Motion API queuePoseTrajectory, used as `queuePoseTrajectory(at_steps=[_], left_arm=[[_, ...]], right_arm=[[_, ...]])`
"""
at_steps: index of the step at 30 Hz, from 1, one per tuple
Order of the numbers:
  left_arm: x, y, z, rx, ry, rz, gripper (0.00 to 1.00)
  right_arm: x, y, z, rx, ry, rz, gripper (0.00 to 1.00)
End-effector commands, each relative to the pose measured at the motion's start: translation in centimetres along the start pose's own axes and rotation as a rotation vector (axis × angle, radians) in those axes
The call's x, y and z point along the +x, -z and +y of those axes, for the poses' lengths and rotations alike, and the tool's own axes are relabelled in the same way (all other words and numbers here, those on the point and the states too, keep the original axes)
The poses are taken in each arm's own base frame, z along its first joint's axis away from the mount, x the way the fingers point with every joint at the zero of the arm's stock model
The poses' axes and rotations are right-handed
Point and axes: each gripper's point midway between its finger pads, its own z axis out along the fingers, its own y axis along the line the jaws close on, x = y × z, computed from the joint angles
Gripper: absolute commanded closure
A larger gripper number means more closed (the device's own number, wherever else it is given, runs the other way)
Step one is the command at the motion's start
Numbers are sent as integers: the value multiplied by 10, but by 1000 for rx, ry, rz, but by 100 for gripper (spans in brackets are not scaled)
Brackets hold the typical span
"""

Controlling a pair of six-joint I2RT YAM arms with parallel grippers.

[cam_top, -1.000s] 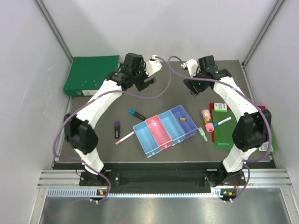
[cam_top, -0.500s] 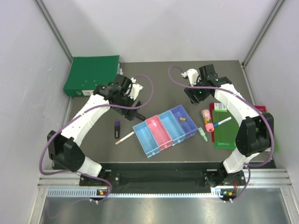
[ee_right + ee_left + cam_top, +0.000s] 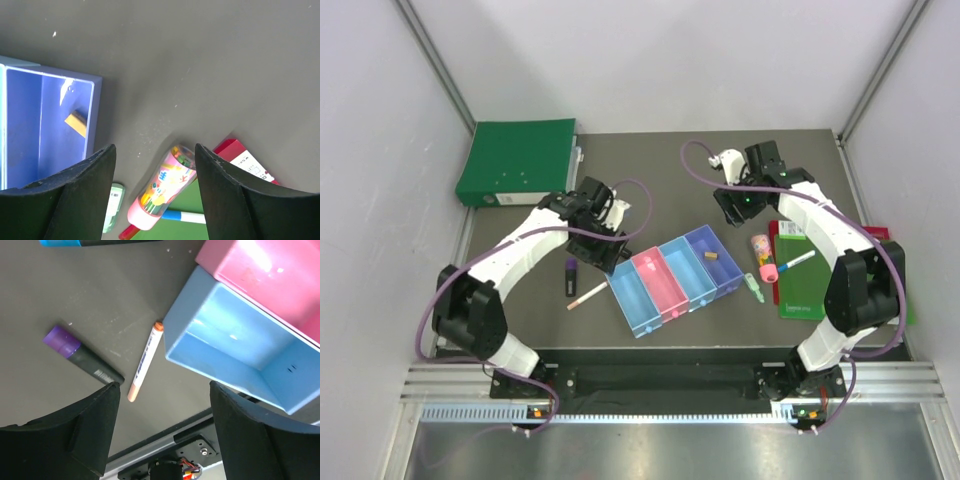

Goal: Sort the stationery into containers
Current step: Move the storage box to the center of the board.

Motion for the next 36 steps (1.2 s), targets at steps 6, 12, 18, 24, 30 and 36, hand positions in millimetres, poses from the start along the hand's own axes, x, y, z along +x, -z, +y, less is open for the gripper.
queuePoseTrajectory(at_steps=[6,12,18,24,30,36], left_arm=[[-10,-40,1,-15,-20,21,32],[-23,-50,-1,-16,-208,-30,37],[-20,-56,-6,31,-322,-49,39],[-17,-65,-6,37,-376,-52,50],[-20,-67,-5,29,-388,-53,51],[-21,-68,-7,37,-389,-50,53]], right_arm=[[-5,-3,8,-23,-17,-44,37],[-3,-5,11,-28,-24,-36,39],[15,-10,24,-63,-42,1,43],[27,-14,36,-94,-52,21,46],[11,-3,41,-118,-61,-11,47],[12,-11,64,-163,-35,8,48]])
